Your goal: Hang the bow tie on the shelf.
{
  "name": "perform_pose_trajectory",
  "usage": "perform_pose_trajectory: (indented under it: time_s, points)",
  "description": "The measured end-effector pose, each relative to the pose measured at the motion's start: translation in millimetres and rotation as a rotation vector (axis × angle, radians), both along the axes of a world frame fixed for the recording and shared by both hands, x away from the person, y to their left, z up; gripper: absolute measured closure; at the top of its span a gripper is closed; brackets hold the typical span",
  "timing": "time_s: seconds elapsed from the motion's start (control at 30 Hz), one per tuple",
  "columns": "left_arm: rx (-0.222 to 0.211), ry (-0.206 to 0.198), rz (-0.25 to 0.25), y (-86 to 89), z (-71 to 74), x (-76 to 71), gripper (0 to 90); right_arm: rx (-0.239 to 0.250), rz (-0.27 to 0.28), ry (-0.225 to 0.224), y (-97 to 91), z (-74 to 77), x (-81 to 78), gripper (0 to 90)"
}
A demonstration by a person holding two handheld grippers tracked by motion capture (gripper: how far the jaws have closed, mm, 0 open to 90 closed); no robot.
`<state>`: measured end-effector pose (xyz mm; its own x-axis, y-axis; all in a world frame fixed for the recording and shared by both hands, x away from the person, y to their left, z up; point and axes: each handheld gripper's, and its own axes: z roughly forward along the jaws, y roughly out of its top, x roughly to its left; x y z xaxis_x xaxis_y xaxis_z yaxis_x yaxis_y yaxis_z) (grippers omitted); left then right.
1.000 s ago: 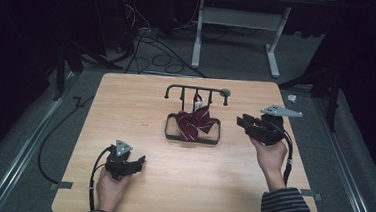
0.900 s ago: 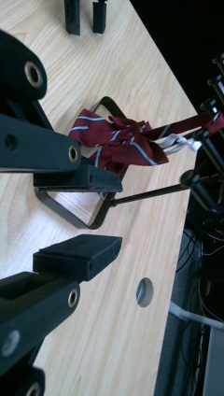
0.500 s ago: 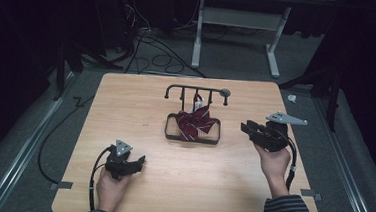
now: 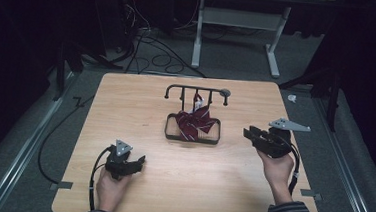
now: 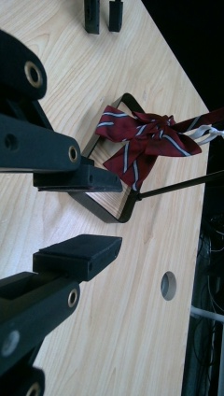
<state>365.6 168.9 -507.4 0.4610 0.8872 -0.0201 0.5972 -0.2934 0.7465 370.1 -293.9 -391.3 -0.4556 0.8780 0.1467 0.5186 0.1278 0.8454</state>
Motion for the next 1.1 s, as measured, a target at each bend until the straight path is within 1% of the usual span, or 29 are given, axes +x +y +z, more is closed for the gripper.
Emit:
perform_pose_trajectory:
  time_s: [0.2, 0.4, 0.57, 0.83, 0.93, 1.03, 1.1]
  points:
    - [0.000, 0.000, 0.000, 0.0, 0.0, 0.0, 31.1, 0.010, -0.005, 0.004, -2.3, -4.4, -4.6, 68.8]
    - [0.000, 0.000, -0.001, 0.0, 0.0, 0.0, 31.1, 0.046, -0.004, 0.004, -5.0, -7.2, -11.4, 68.5]
    - [0.000, 0.000, 0.000, 0.0, 0.0, 0.0, 31.1, 0.056, -0.001, 0.004, -5.3, -11.6, -16.4, 68.4]
    - [-0.002, 0.001, 0.000, 0.0, 0.0, -0.1, 31.0, 0.076, -0.012, 0.030, -7.5, -26.6, -22.4, 68.5]
    - [-0.001, 0.001, 0.000, 0.0, 0.0, -0.1, 31.0, 0.084, -0.017, 0.042, -8.0, -30.4, -23.9, 68.5]
    - [-0.002, 0.001, 0.000, 0.0, 0.0, -0.1, 31.0, 0.080, -0.018, 0.042, -8.8, -33.7, -24.7, 68.4]
    - [-0.002, 0.001, 0.000, 0.0, 0.0, -0.1, 31.0, 0.089, -0.020, 0.051, -9.1, -36.6, -25.6, 68.4]
